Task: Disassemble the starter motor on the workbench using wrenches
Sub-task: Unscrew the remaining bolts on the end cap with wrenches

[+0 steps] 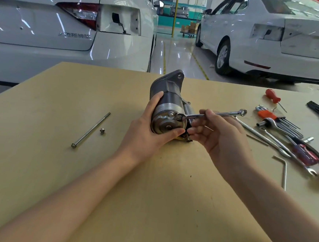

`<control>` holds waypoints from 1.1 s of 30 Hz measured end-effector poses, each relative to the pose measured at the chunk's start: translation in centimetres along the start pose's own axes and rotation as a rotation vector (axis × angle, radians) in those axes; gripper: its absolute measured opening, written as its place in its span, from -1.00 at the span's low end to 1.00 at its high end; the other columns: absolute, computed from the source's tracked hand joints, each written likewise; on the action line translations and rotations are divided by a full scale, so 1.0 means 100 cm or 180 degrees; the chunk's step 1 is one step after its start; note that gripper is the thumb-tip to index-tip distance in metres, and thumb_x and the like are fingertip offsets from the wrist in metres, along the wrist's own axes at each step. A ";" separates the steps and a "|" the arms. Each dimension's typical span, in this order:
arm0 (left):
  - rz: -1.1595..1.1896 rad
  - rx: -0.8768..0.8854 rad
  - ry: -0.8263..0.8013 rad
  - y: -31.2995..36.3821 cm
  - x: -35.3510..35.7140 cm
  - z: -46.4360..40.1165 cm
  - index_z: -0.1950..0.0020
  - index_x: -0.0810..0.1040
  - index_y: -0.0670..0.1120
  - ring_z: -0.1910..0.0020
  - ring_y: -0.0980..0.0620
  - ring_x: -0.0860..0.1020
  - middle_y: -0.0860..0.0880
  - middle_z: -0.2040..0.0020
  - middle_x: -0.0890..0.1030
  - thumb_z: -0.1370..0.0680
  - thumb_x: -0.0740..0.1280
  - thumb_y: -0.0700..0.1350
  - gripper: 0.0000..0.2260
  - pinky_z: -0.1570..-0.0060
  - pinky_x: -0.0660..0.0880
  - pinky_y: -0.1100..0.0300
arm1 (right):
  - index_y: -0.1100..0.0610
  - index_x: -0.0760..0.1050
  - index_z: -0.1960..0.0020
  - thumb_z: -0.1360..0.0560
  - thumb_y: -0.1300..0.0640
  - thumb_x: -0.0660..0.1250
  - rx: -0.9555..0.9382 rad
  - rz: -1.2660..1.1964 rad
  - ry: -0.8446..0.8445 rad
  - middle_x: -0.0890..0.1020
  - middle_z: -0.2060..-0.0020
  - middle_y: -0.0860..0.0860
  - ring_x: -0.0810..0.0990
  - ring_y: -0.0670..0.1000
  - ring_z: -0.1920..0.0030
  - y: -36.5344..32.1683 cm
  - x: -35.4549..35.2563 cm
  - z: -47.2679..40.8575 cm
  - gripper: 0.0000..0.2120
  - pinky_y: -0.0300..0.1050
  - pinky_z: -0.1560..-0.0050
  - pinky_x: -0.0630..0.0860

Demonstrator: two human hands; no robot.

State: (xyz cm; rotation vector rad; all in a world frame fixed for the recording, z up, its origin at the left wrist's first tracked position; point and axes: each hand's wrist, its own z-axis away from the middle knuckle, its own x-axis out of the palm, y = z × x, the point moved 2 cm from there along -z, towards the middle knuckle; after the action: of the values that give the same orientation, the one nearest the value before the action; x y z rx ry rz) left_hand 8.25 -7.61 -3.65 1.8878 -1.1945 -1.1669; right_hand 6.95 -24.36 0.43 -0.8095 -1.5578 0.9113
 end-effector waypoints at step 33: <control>-0.0032 -0.0131 -0.0050 0.004 -0.001 0.001 -0.22 0.41 0.09 0.16 0.28 0.57 0.20 0.17 0.61 -0.32 0.55 0.11 -0.45 0.22 0.39 0.51 | 0.08 0.48 0.06 -0.61 0.05 0.20 -0.1860 0.5264 -0.1475 0.51 0.29 0.00 0.47 0.06 0.25 -0.034 0.078 -0.029 -0.85 -0.01 0.20 0.45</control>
State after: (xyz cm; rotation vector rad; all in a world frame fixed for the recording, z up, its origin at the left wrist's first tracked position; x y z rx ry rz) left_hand 8.00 -7.64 -3.32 1.8594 -1.1620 -1.2047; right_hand 8.49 -18.76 7.28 -2.6082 -1.2884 1.8676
